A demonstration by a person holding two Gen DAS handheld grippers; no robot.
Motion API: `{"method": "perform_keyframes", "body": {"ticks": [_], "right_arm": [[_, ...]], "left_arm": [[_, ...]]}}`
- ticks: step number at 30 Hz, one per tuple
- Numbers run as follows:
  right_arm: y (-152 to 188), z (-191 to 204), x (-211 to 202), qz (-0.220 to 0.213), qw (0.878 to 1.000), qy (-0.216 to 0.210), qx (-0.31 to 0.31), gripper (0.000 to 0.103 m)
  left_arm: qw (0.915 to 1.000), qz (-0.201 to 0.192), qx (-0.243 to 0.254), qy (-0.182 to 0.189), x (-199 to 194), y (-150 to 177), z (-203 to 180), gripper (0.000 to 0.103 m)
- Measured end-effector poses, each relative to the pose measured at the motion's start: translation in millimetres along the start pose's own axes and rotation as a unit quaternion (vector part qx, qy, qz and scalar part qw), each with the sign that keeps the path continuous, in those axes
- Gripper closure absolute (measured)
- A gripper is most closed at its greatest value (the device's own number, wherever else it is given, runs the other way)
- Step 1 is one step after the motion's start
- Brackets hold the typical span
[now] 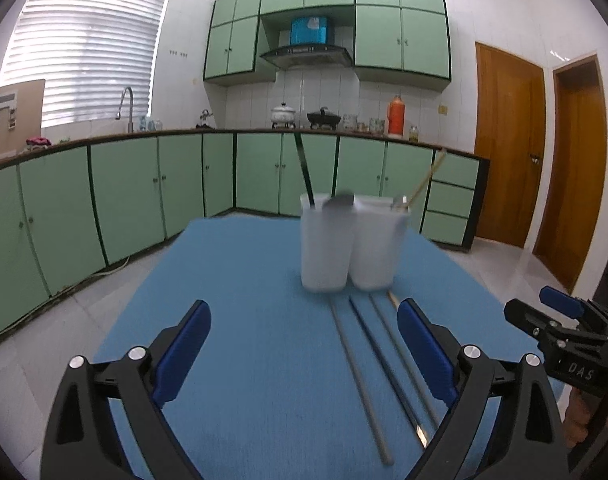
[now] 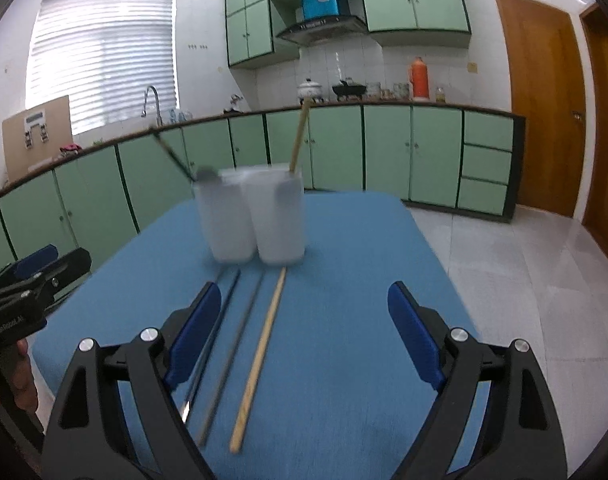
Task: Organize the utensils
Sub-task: 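Withdraw both open tools from the holder back to the remaining chopsticks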
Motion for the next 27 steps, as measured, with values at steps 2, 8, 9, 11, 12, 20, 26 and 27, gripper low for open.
{"method": "perform_keyframes", "body": {"ticks": [2, 8, 9, 11, 12, 20, 26, 27], "right_arm": [[20.0, 4.1, -0.9, 0.008, 1.000, 0.007, -0.002, 0.020], [66.0, 13.9, 1.2, 0.024, 0.999, 0.031, -0.017, 0.029], [70.2, 14.6, 1.6, 0.026, 0.999, 0.029, -0.016, 0.032], [79.3, 17.0, 1.5, 0.025, 0.999, 0.032, -0.014, 0.035], [81.8, 17.7, 1.1, 0.023, 0.999, 0.031, -0.014, 0.037], [97.0, 37.1, 2.0, 0.020, 0.999, 0.025, -0.036, 0.061], [97.6, 44.5, 4.2, 0.023, 0.998, 0.020, -0.049, 0.071], [97.7, 45.4, 3.2, 0.021, 0.998, 0.022, -0.052, 0.071]], "left_arm": [[1.0000, 0.007, 0.003, -0.002, -1.9, 14.1, -0.3, 0.011], [0.9993, 0.033, 0.016, -0.008, -4.1, 57.4, -1.4, 0.011], [0.9992, 0.035, 0.017, -0.009, -4.1, 60.9, -1.5, 0.011], [0.9991, 0.037, 0.018, -0.010, -5.9, 68.9, -3.0, 0.011], [0.9991, 0.036, 0.018, -0.010, -6.4, 71.7, -2.3, 0.011], [0.9988, 0.044, 0.016, -0.011, -8.7, 87.7, -2.1, 0.011], [0.9988, 0.046, 0.010, -0.011, -8.6, 87.3, -2.6, 0.011], [0.9989, 0.046, 0.010, -0.011, -9.1, 87.9, -1.7, 0.011]]}}
Point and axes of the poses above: each gripper's, at about its wrist camera, not at the fingertips, and x roughly the way its jaws point, z to its left, y to its underside, the point moved 3 cm from there along x, roughly the way its jaws point, and after that the axes turned 12 degrees about -y, right-handed, at the moved point
